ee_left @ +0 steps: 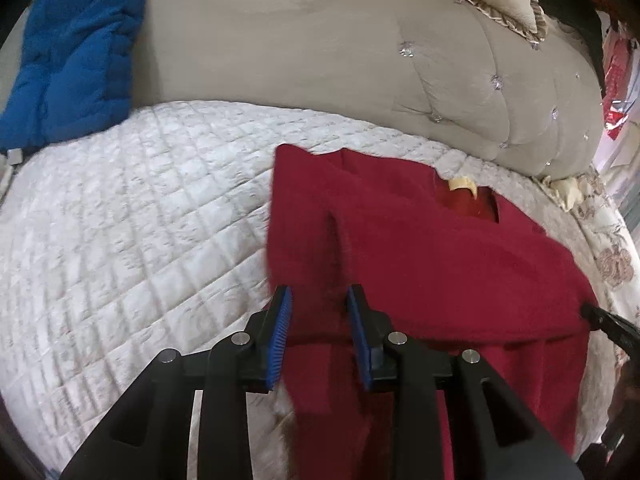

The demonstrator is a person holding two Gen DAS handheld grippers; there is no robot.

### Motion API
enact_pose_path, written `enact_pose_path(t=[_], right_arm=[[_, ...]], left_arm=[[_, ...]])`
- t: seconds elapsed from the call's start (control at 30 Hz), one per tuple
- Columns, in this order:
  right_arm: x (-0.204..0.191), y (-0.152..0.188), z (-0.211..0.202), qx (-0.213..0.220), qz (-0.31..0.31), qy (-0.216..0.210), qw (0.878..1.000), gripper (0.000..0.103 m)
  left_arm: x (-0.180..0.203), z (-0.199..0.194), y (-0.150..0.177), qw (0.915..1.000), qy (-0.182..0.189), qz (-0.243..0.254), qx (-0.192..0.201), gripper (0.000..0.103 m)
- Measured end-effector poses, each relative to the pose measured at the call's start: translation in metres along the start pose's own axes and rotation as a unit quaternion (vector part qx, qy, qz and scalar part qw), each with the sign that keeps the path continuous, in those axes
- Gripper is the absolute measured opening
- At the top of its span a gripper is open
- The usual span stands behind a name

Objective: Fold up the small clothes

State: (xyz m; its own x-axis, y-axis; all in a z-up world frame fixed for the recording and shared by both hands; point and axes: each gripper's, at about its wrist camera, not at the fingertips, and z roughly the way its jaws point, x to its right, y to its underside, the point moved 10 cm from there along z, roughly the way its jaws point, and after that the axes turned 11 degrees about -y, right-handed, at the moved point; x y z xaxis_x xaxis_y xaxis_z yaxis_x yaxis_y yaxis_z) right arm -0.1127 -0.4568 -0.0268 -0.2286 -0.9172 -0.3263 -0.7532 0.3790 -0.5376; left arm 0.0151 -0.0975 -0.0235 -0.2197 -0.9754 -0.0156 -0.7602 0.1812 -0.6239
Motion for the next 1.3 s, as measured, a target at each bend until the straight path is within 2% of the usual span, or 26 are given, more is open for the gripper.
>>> enact_pose_path(t=[0.07, 0.13, 0.2, 0.23, 0.27, 0.47, 0.57, 0.67, 0.73, 0.8, 0.83, 0.9, 0.93, 1.03, 1.1, 1.2, 1.3], right_arm=[[0.004, 0.007, 0.008, -0.014, 0.022, -0.013, 1.000, 0.014], [0.003, 0.006, -0.003, 0.001, 0.042, -0.039, 0.998, 0.018], [0.001, 0.009, -0.019, 0.009, 0.076, -0.079, 0.994, 0.046], [0.000, 0.013, -0.026, 0.008, 0.088, -0.091, 0.992, 0.069], [-0.003, 0.017, -0.035, 0.008, 0.095, -0.106, 0.990, 0.075], [-0.031, 0.082, -0.060, -0.061, 0.094, -0.178, 0.978, 0.075], [-0.043, 0.105, -0.059, -0.078, 0.078, -0.180, 0.977, 0.075], [-0.058, 0.109, -0.055, -0.066, 0.048, -0.172, 0.982, 0.075], [-0.072, 0.107, -0.049, -0.050, 0.051, -0.187, 0.980, 0.075], [-0.076, 0.103, -0.032, -0.043, 0.049, -0.166, 0.984, 0.075], [-0.075, 0.101, -0.022, -0.036, 0.049, -0.147, 0.987, 0.074], [-0.075, 0.093, -0.019, -0.009, 0.025, -0.114, 0.993, 0.049], [-0.075, 0.092, -0.017, -0.015, 0.006, -0.099, 0.995, 0.012], [-0.073, 0.087, -0.034, -0.007, -0.034, -0.069, 0.997, 0.008], [-0.061, 0.085, -0.048, 0.006, -0.033, -0.055, 0.998, 0.007], [-0.040, 0.087, -0.054, 0.008, 0.004, -0.057, 0.998, 0.007], [-0.046, 0.096, -0.049, -0.006, 0.008, -0.073, 0.997, 0.009]], left_arm=[[-0.003, -0.003, 0.008, 1.0000, 0.006, -0.001, -0.008, 0.007], [-0.007, -0.009, 0.017, 0.9999, 0.011, 0.000, -0.011, 0.008], [-0.012, -0.017, 0.026, 0.9998, 0.013, 0.007, -0.011, 0.009], [-0.013, -0.021, 0.031, 0.9998, 0.014, 0.009, -0.012, 0.011], [-0.016, -0.025, 0.037, 0.9997, 0.019, 0.010, -0.014, 0.012], [-0.028, -0.044, 0.081, 0.9976, 0.051, -0.005, -0.046, 0.019], [-0.030, -0.052, 0.104, 0.9969, 0.052, 0.002, -0.059, 0.021], [-0.031, -0.055, 0.119, 0.9965, 0.049, 0.006, -0.067, 0.021], [-0.031, -0.057, 0.127, 0.9960, 0.052, -0.003, -0.072, 0.021], [-0.028, -0.059, 0.134, 0.9957, 0.054, -0.004, -0.075, 0.021], [-0.027, -0.060, 0.137, 0.9959, 0.049, 0.001, -0.075, 0.021], [-0.026, -0.064, 0.141, 0.9963, 0.044, 0.007, -0.073, 0.021], [-0.026, -0.067, 0.143, 0.9962, 0.045, 0.010, -0.074, 0.021], [-0.028, -0.078, 0.150, 0.9957, 0.054, 0.015, -0.074, 0.021], [-0.032, -0.083, 0.155, 0.9957, 0.054, 0.016, -0.073, 0.021], [-0.034, -0.085, 0.163, 0.9960, 0.049, 0.016, -0.073, 0.021], [-0.033, -0.083, 0.170, 0.9962, 0.034, 0.025, -0.076, 0.021]])
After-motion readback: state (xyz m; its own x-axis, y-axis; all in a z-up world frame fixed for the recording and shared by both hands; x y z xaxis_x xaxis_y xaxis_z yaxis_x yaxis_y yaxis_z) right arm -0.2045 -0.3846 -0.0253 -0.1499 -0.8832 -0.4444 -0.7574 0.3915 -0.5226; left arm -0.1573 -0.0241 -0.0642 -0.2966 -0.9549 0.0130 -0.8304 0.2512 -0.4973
